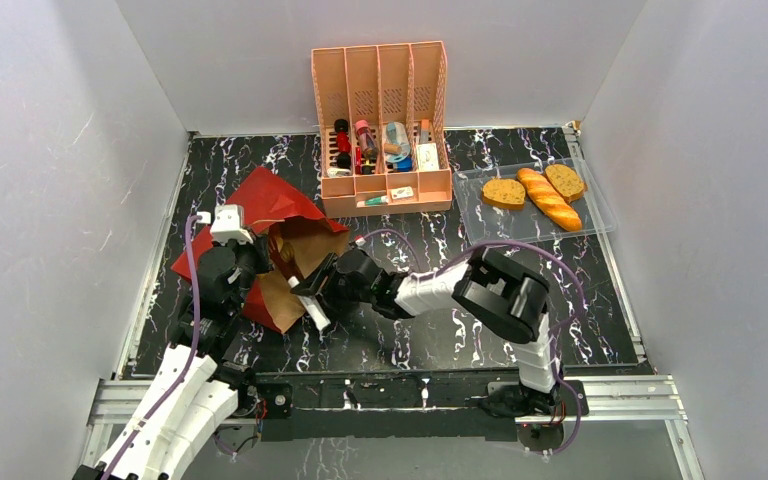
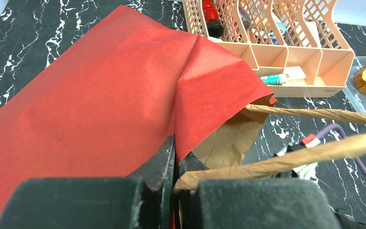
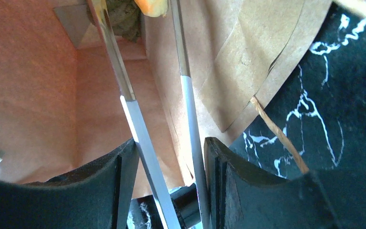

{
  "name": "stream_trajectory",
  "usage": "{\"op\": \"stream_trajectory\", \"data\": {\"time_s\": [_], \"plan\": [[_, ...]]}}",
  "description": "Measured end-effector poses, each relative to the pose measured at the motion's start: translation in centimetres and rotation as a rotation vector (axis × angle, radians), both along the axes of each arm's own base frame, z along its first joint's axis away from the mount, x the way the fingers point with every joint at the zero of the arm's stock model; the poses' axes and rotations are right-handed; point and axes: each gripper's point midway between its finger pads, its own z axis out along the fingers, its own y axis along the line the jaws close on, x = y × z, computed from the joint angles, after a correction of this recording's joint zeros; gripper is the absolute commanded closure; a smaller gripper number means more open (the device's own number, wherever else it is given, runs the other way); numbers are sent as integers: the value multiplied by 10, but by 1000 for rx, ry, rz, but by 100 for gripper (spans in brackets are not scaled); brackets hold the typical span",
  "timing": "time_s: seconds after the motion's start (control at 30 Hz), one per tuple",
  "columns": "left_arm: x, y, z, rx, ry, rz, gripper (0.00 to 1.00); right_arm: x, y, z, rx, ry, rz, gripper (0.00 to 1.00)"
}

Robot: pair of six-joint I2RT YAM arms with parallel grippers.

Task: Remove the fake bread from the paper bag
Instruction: Take out the fake bread from the paper bag.

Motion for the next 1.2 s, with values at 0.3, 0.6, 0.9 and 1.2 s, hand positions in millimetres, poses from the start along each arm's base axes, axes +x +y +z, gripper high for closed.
{"op": "stream_trajectory", "data": {"time_s": [0.3, 0.6, 0.9, 1.2], "plan": [[1, -2, -3, 5, 11, -8, 100, 8, 15, -4, 17, 7, 86, 56], [3, -2, -5, 6, 16, -10, 100, 14, 18, 0, 39, -2, 143, 92], [3, -2, -5, 9, 15, -9, 100, 11, 12, 0, 47, -7, 155, 100], [3, -3, -3, 6, 8, -11, 100, 5, 7, 5, 67, -1, 162, 74]]}}
